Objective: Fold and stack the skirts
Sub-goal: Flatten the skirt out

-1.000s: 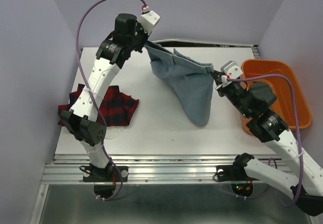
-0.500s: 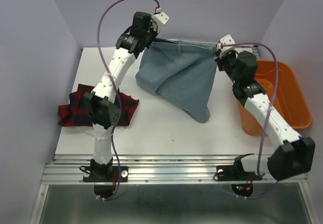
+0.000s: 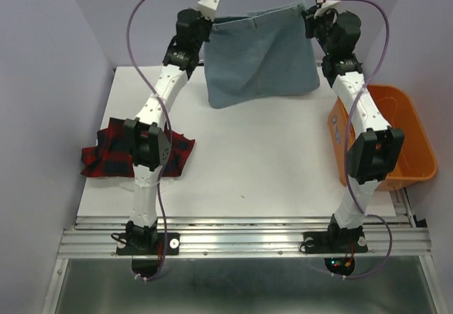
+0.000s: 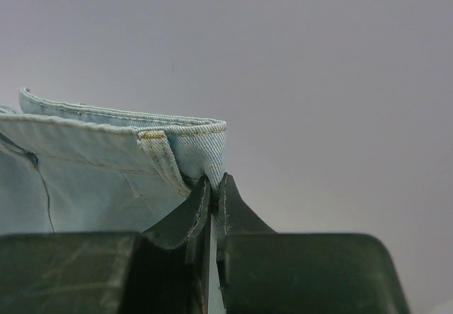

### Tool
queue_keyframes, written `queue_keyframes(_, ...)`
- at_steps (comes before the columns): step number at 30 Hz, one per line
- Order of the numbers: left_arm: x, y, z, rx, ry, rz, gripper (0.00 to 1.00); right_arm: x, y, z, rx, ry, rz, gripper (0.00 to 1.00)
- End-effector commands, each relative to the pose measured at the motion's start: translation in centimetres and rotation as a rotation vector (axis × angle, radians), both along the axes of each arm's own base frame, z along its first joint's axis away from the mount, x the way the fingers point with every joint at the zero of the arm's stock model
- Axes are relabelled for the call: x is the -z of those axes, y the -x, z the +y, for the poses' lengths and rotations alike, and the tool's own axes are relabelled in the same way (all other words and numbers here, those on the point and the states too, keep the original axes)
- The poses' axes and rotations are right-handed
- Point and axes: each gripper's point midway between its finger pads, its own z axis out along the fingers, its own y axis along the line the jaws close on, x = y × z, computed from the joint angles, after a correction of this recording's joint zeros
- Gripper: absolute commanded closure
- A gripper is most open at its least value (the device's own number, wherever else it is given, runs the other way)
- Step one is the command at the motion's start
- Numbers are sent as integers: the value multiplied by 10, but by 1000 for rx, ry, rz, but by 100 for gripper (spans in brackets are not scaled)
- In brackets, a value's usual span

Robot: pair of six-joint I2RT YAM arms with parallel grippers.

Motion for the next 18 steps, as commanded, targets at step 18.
queue_keyframes(18, 177, 225, 10, 532, -305, 415, 95, 190, 208, 35, -550, 594, 88, 99)
